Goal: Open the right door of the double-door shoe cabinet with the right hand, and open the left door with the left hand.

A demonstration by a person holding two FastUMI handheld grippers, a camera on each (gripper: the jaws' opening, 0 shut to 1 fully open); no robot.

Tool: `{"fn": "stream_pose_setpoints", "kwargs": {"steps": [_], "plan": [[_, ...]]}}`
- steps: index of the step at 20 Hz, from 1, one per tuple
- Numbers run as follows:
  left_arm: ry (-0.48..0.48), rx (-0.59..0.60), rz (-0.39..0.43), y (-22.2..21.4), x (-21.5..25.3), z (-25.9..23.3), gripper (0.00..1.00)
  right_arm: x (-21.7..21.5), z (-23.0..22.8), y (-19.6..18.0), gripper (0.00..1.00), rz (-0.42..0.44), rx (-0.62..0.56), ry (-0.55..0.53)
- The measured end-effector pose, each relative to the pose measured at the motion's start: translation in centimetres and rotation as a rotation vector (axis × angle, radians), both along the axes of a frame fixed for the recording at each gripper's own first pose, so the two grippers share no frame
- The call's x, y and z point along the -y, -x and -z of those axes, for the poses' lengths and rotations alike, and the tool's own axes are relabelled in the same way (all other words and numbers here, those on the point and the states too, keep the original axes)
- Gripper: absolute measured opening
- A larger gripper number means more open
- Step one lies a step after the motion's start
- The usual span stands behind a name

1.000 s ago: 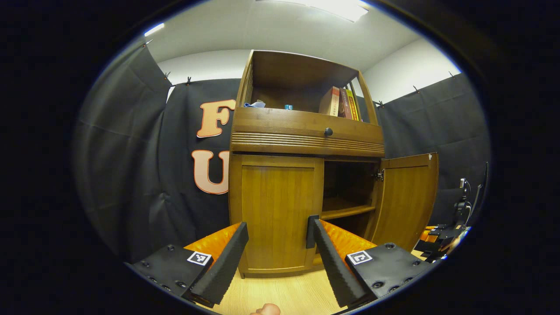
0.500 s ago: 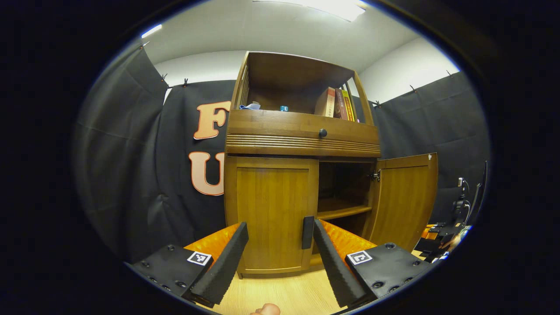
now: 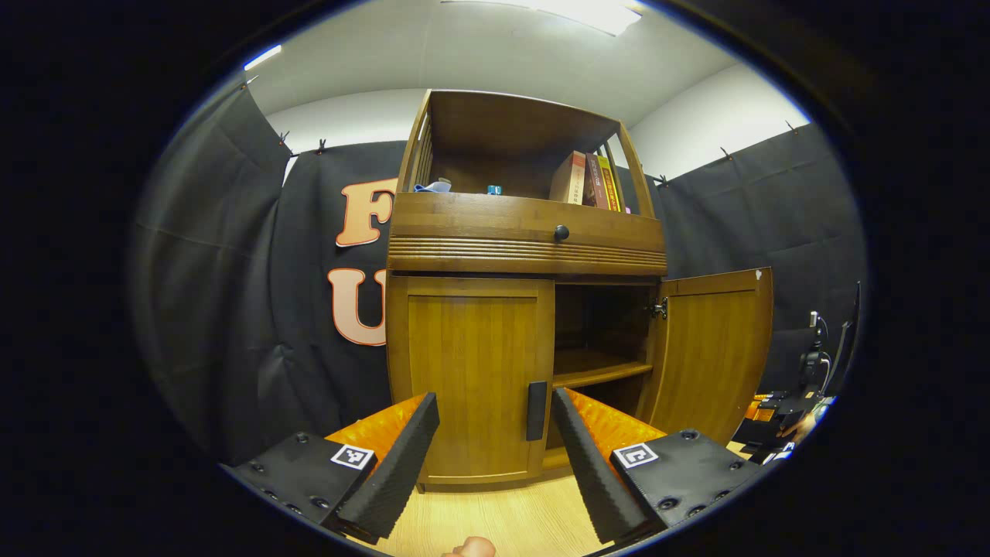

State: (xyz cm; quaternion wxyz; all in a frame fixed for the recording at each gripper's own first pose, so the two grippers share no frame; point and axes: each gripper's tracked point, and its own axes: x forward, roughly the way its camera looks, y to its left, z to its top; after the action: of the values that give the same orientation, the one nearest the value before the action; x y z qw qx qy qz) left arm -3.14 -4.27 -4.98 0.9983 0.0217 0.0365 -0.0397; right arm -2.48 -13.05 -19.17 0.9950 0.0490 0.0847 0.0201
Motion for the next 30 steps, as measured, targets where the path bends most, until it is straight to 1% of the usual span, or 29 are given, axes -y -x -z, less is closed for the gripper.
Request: {"fn": "stream_pose_setpoints", "kwargs": {"steps": [8, 17, 20, 22, 23, 24, 25, 26, 27, 30], "plan": [[-0.001, -0.01, 0.006, -0.2, 0.6, 0.4, 0.95, 0.6, 0.0, -0.2, 0.05, -0.019, -0.003, -0.014], [0.004, -0.013, -0.002, -0.1, 0.0, 0.6, 0.95, 1.5, 0.0, -0.2, 0.06, -0.045, 0.007, -0.03], [0.005, -0.015, -0.004, -0.2, -0.1, 0.7, 0.95, 1.7, 0.2, -0.4, 0.1, -0.04, 0.015, -0.027], [0.006, -0.017, -0.003, -0.3, -0.2, 0.8, 0.95, 2.0, 0.1, -0.3, 0.15, -0.037, 0.018, -0.021], [0.007, -0.017, -0.004, -0.3, -0.3, 0.9, 0.95, 2.0, 0.2, -0.3, 0.2, -0.038, 0.019, -0.018], [0.009, -0.017, -0.004, -0.2, -0.3, 1.1, 0.95, 2.1, 0.2, -0.2, 0.21, -0.036, 0.021, -0.015], [0.01, -0.018, -0.005, -0.2, -0.4, 1.1, 0.95, 2.3, 0.2, -0.2, 0.12, -0.033, 0.023, -0.006], [0.011, -0.019, -0.006, -0.3, -0.5, 1.2, 0.95, 2.5, 0.2, -0.1, 0.14, -0.029, 0.026, 0.003], [0.01, -0.022, -0.007, -0.3, -0.6, 1.5, 0.95, 2.6, 0.2, -0.1, 0.31, -0.026, 0.029, 0.005], [0.01, -0.037, -0.009, -0.8, -0.7, 2.4, 0.95, 2.9, 0.4, 0.3, 0.38, -0.019, 0.029, -0.007]]}}
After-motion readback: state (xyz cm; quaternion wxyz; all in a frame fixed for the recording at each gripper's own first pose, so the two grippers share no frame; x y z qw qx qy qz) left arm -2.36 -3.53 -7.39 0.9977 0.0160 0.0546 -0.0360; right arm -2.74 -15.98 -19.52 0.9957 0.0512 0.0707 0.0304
